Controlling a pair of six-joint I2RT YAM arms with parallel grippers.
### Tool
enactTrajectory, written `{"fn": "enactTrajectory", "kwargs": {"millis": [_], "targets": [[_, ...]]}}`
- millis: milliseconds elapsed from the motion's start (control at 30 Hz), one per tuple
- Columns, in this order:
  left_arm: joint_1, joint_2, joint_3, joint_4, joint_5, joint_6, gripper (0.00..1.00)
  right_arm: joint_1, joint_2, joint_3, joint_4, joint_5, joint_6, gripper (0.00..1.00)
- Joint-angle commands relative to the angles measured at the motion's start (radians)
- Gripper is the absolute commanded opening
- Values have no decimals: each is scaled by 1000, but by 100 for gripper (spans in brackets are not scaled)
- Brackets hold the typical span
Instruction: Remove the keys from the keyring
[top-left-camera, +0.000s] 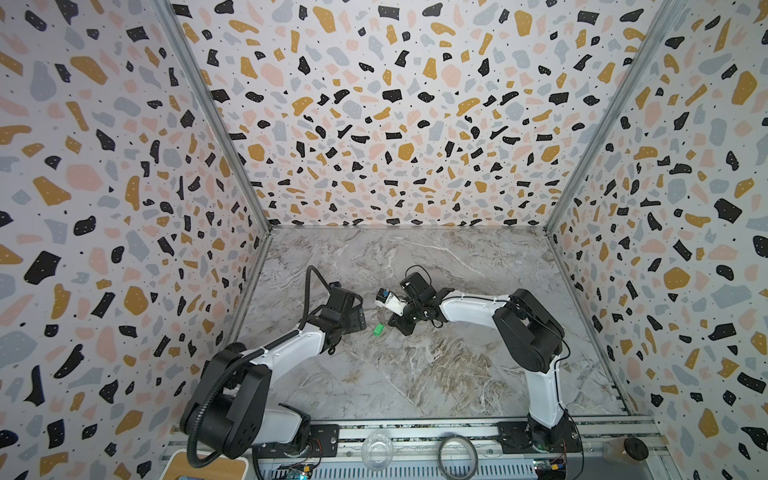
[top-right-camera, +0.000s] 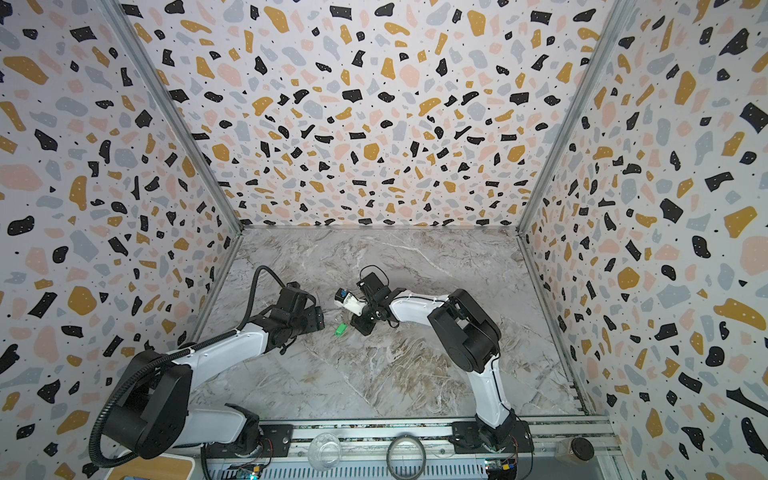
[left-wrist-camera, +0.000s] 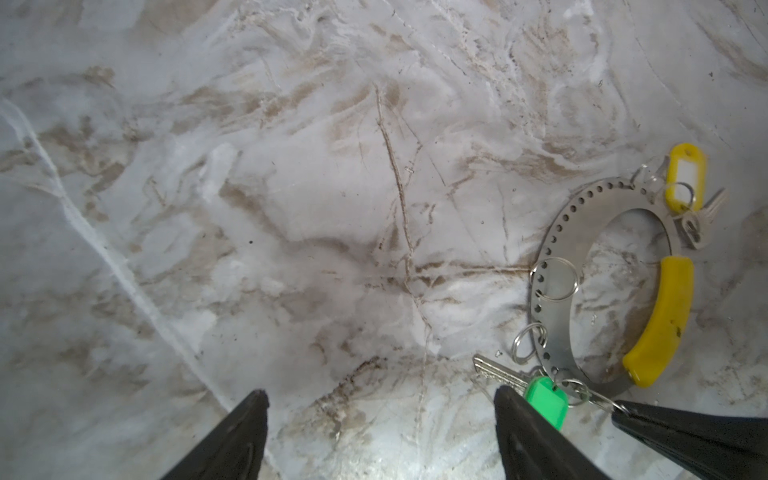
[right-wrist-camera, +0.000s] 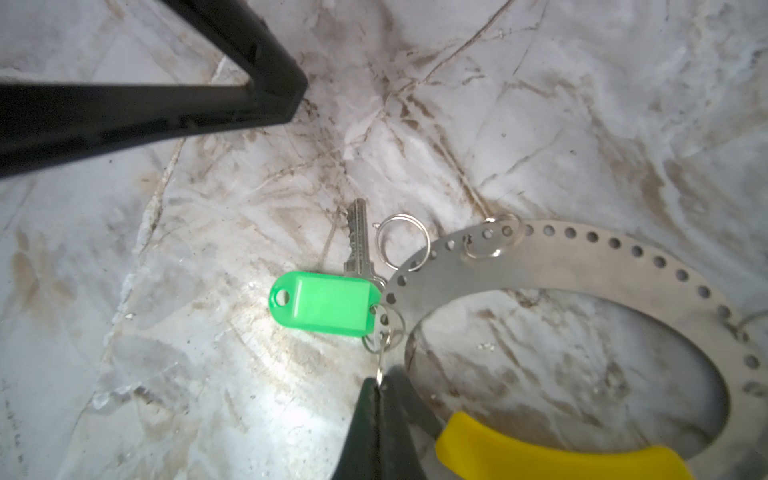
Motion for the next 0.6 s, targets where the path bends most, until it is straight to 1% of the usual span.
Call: {"fn": "enactTrajectory", "kwargs": {"millis": [0, 133, 433, 567], "targets": [[6, -23, -4, 12, -11, -4, 86, 6, -46, -10, -1, -17, -29, 1], [6, -40, -3, 14, -6, 13, 86, 5, -56, -27, 13, -39, -40, 1], [6, -96, 2, 19, 11, 77, 85, -1, -112, -118, 153, -94, -45, 0], [5, -128, -2, 27, 21, 104, 85, -10, -130, -130, 178, -113, -39, 0]]}}
